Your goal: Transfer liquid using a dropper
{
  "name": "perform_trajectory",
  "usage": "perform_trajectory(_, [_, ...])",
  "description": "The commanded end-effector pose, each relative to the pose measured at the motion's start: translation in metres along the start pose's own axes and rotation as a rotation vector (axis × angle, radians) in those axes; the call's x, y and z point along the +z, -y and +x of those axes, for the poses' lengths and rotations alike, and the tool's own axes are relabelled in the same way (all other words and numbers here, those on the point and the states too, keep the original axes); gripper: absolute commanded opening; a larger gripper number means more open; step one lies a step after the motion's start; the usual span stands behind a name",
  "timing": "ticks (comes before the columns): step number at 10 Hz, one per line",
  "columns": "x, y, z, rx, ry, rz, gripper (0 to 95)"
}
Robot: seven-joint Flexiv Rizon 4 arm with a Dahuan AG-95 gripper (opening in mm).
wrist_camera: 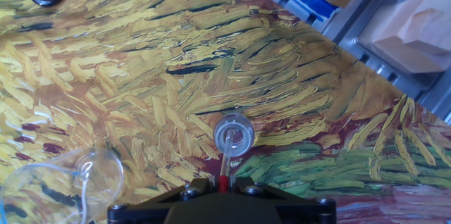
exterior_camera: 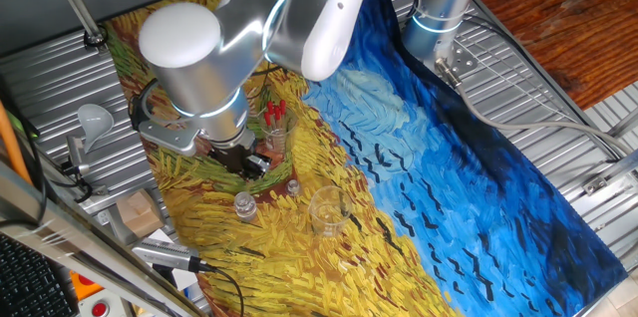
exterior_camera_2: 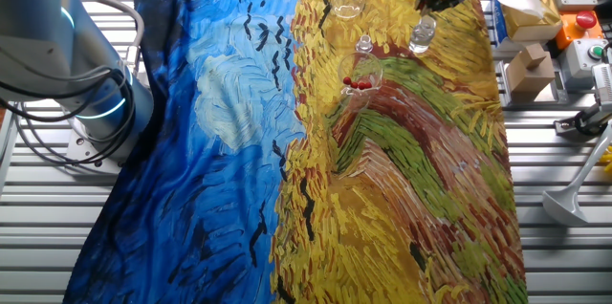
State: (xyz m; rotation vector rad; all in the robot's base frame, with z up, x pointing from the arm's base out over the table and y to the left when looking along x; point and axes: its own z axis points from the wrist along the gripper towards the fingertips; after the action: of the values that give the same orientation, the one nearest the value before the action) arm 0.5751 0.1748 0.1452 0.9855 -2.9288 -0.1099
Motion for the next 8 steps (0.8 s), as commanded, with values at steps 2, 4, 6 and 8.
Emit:
perform_trajectory(2, [-0.007,-0.004,0.001,0.003,-0.005,-0.002,0.0])
perform_trajectory(4, [-0.012,-0.007,0.002,0.002,-0.008,-0.004,0.0])
perform_trajectory(6, [-0.017,-0.009,0.004,0.0,-0.01,-0.007,0.0])
perform_trajectory(8, [-0.021,-0.01,0.005,0.0,-0.013,-0.008,0.0])
